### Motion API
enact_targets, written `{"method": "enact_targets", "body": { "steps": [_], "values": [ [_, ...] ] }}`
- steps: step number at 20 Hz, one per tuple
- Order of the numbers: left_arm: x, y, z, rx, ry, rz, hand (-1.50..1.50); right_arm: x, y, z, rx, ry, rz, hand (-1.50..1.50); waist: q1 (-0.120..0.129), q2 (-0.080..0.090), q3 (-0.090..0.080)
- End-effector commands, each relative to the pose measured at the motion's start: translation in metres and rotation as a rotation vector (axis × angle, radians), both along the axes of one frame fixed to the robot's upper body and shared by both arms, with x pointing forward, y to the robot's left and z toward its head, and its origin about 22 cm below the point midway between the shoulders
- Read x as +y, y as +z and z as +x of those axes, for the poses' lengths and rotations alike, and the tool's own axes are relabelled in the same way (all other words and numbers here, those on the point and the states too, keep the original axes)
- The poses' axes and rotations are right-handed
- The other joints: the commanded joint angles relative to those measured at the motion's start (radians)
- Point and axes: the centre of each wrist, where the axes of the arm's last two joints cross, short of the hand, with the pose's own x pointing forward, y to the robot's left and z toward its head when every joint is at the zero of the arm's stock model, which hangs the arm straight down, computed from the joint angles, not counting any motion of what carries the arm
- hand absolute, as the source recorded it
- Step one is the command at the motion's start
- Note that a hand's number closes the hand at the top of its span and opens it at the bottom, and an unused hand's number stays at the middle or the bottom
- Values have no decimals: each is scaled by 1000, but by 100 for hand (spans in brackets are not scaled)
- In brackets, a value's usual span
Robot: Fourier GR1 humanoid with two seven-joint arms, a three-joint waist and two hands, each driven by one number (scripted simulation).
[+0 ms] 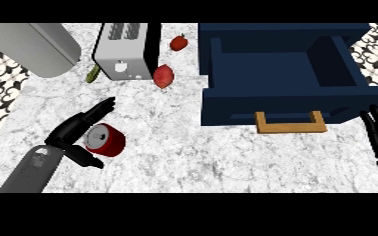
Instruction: Pick up the can, place it into the drawer and close the drawer
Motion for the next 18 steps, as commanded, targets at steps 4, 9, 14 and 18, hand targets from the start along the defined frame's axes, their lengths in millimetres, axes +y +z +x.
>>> {"method": "enact_targets", "body": {
  "steps": [4, 9, 14, 18],
  "values": [
    [-20, -16, 0, 5, -83, -132, -150, -1, 3, 9, -3, -5, -4, -150, 0, 1, 0],
    [-34, -11, 8, 15, -108, -139, -150, 1, 4, -9, 9, -13, -4, -150, 5, -3, 1],
    [-44, -12, 7, 2, -158, -136, -150, -3, 6, -7, 16, -1, 13, -150, 10, -4, 1],
    [-48, -15, 9, 9, -157, -167, -150, -20, 2, -13, 17, 3, 10, -150, 2, -2, 1]
  ]
}}
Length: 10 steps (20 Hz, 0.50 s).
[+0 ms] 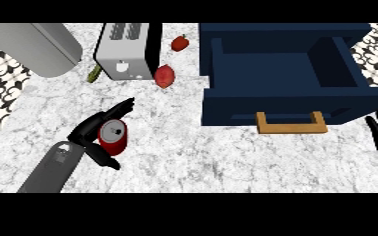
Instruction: Pick up the can, place it into the drawer and close the drawer
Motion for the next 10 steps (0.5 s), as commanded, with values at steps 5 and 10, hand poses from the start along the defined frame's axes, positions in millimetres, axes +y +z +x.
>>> {"method": "enact_targets", "body": {
  "steps": [5, 10],
  "values": [
    [-19, 7, 6, 12, -162, -168, 150, 12, -1, 0, 2, -17, 7, -150, 13, -3, 1],
    [-26, -9, -7, 45, -137, -217, 150, 15, 1, -7, -10, -7, 23, -150, 1, -1, 0]
  ]
}}
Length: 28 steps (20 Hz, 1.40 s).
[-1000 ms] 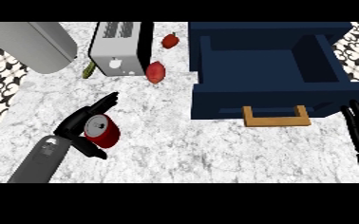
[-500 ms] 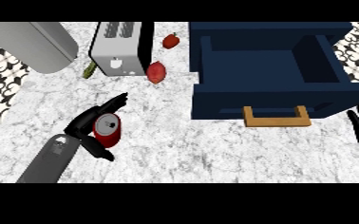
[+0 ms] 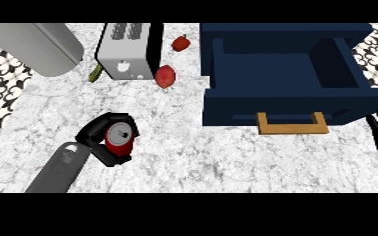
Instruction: Pick up the can, place it into the drawer and close the drawer
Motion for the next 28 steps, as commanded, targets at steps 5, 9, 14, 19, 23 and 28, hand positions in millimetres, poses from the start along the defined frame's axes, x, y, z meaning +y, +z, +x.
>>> {"method": "enact_targets", "body": {
  "steps": [5, 9, 14, 19, 23, 28],
  "values": [
    [-22, 11, 3, 4, -155, -185, 150, -9, -2, -12, -3, -11, 0, -150, 2, -4, 1],
    [-12, 4, -7, -30, 315, -209, 150, 0, -2, -12, -7, -30, 20, -150, 21, -5, 1],
    [1, 14, -2, -107, 793, -220, 150, -8, -2, -8, -6, -39, -5, -150, 39, -7, 2],
    [-58, 69, 18, -124, 770, -218, 150, -17, 1, -22, 9, -43, -3, -150, 16, -8, 2],
    [-82, 112, 14, -214, 731, -189, 150, 5, 4, -17, -24, -33, 3, -150, 15, -6, 1],
    [-129, 166, 19, -235, 694, -205, 150, 11, 8, -23, -25, -26, 10, -150, 5, -5, 1]
  ]
}}
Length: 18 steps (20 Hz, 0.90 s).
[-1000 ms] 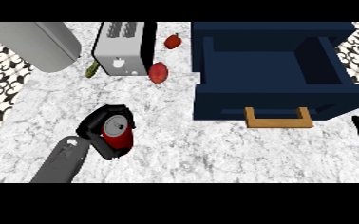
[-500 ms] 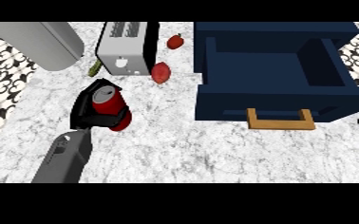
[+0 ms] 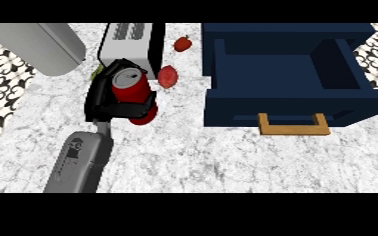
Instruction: Pick up the can, place it into the drawer and close the drawer
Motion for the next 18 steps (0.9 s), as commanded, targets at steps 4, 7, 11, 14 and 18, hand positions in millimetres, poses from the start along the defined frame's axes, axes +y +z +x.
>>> {"method": "enact_targets", "body": {
  "steps": [4, 7, 11, 14, 18],
  "values": [
    [-57, 67, 2, -2, -58, 26, 150, -6, -12, 15, -21, 13, -9, -150, -8, 4, 0],
    [-82, 93, 24, -14, -55, 53, 150, -3, 0, 8, -1, -10, -3, -150, -16, 5, -1],
    [-111, 119, 28, -64, -76, 76, 150, -6, 8, 6, -25, -16, -8, -150, -20, 5, -1],
    [-119, 153, 33, -69, -79, 68, 150, -13, 7, -2, -13, 6, 9, -150, -18, 4, -1],
    [-154, 178, 38, -63, -108, 98, 150, -24, -2, 2, -18, 4, -14, -150, -22, 5, 0]
  ]
}}
